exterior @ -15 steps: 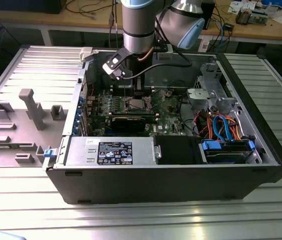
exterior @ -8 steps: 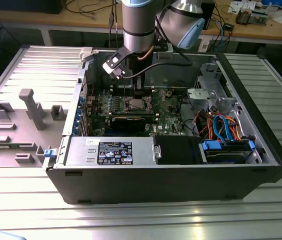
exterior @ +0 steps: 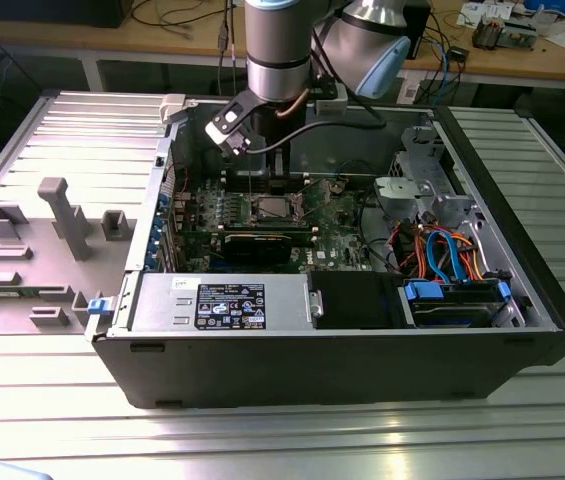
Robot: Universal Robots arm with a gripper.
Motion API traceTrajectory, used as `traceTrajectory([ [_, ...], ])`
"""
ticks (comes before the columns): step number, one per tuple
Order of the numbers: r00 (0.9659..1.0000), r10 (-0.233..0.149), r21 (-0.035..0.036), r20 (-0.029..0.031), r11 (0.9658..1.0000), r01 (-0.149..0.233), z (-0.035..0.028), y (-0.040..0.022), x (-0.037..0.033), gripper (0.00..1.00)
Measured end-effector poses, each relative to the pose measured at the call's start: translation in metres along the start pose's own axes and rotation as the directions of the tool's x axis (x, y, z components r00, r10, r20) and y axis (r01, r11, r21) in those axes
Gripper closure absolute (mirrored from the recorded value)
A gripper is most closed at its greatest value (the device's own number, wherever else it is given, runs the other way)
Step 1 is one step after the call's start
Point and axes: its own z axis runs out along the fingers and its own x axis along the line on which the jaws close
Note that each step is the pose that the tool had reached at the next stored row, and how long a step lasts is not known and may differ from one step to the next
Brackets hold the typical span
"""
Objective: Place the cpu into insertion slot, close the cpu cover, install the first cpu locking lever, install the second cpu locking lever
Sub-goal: 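Close the cpu cover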
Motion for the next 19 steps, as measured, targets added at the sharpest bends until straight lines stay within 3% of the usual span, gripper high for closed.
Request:
traceTrajectory([
  [15,1.0000,0.000,0.0009,0.0001,1.0000,0.000,-0.0076,0.0016,0.0001,0.89],
  [16,1.0000,0.000,0.0033,0.0000,1.0000,0.000,-0.0076,0.0022,0.0001,0.89],
  [19,1.0000,0.001,0.0260,0.0002,0.9997,-0.001,-0.0076,0.0036,0.0002,0.89],
])
